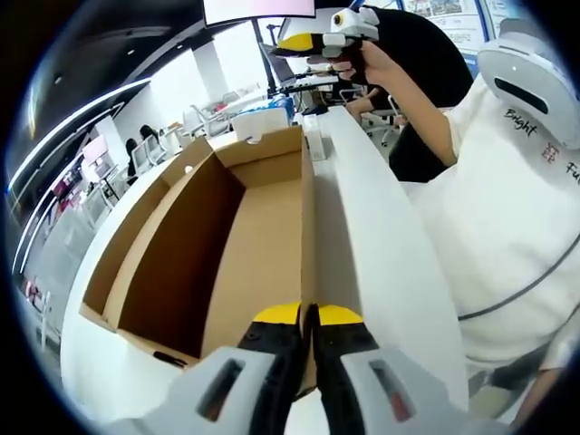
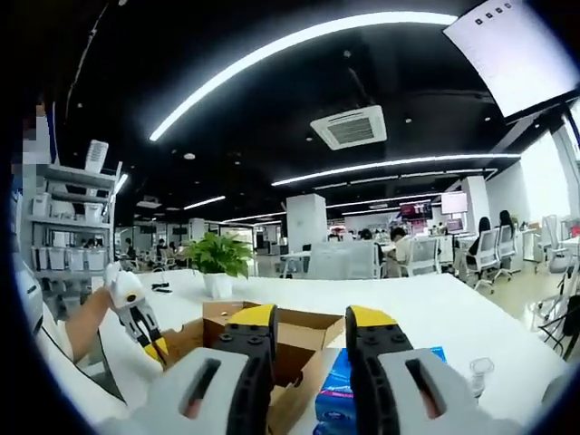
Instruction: Operate the shoe box by opening the lid, removing the specified soft item, and placing it in the target area until the item is outside and the box remains undamaged.
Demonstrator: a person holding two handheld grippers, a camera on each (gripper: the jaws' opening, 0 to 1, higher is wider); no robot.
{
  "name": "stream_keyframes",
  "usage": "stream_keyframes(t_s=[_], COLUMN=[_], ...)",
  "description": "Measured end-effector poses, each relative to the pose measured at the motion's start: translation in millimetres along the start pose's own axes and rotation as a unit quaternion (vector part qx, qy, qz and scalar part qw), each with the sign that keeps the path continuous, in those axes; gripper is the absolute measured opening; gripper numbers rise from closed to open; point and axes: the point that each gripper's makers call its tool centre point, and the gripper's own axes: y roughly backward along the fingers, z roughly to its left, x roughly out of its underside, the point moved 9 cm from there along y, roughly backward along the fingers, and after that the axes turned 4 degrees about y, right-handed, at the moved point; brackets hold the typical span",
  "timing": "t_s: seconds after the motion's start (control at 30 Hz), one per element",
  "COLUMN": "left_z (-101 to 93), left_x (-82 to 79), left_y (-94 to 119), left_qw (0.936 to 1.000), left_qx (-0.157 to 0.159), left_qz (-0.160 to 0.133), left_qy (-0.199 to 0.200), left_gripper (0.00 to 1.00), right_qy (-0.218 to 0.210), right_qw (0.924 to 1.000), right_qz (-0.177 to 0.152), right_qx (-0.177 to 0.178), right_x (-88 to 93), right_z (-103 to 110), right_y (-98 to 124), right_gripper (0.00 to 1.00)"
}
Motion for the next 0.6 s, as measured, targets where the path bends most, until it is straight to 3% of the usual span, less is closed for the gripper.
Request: stream_keyframes(t_s=[0.03, 0.17, 0.23, 0.4, 0.6], left_z=[0.0, 0.4, 0.6, 0.3, 0.4], left_x=[0.0, 0.2, 0.4, 0.2, 0.2], left_y=[0.1, 0.6, 0.8, 0.5, 0.4], left_qw=[1.0000, 1.0000, 1.0000, 1.0000, 1.0000], left_qx=[0.000, 0.001, 0.001, 0.004, 0.006], left_qz=[0.000, -0.002, -0.003, -0.001, 0.000], left_qy=[0.001, 0.004, 0.005, 0.002, 0.002], left_gripper=[0.03, 0.03, 0.03, 0.03, 0.03], right_qy=[-0.012, -0.008, -0.002, 0.011, 0.007], right_qw=[0.9999, 0.9997, 0.9999, 0.9997, 0.9994], right_qz=[-0.001, 0.015, 0.010, -0.012, 0.018], right_qx=[0.004, -0.018, -0.011, 0.016, -0.028], right_x=[-0.2, -6.3, -11.4, -28.6, -43.8], right_z=[0.2, 0.9, 0.9, -4.5, -5.0], right_y=[-3.6, -22.3, -26.7, -39.7, -58.2], right_gripper=[0.20, 0.24, 0.30, 0.32, 0.50])
